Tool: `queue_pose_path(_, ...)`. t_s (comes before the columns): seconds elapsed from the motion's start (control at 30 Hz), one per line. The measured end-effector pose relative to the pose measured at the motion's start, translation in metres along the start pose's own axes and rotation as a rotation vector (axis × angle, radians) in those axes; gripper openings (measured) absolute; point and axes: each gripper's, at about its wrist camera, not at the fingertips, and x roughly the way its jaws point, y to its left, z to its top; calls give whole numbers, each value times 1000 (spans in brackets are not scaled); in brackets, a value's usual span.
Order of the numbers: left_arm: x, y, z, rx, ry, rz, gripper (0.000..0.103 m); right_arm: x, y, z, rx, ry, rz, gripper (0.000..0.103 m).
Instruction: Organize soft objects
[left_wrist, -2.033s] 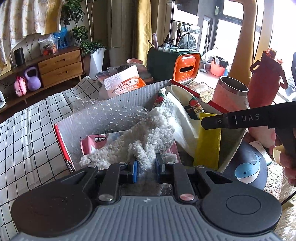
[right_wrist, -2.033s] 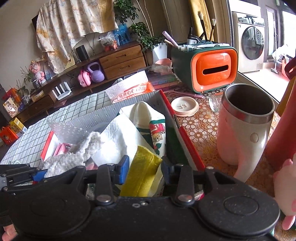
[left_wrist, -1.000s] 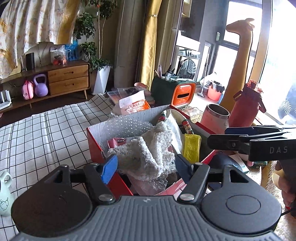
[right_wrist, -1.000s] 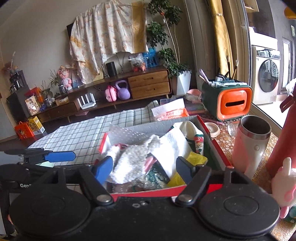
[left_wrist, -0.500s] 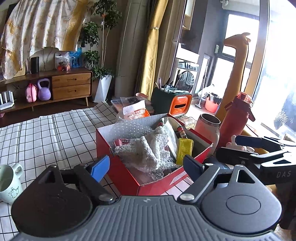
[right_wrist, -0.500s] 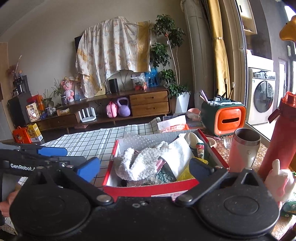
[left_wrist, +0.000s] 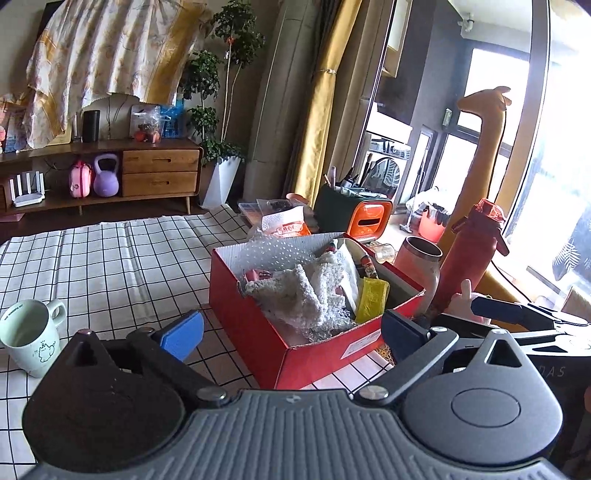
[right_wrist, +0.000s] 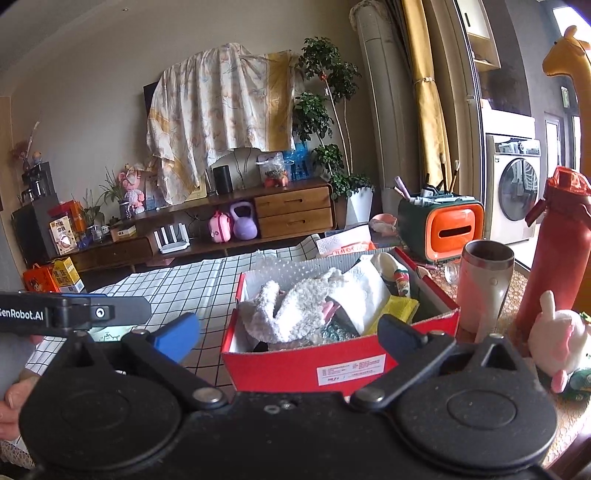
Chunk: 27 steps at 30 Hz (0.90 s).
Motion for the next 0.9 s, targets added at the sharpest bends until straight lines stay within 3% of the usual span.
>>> queue_pose_path(0.9, -25, -11, -19, 59, -30, 21, 103, -16, 17, -10, -7, -12, -9, 103)
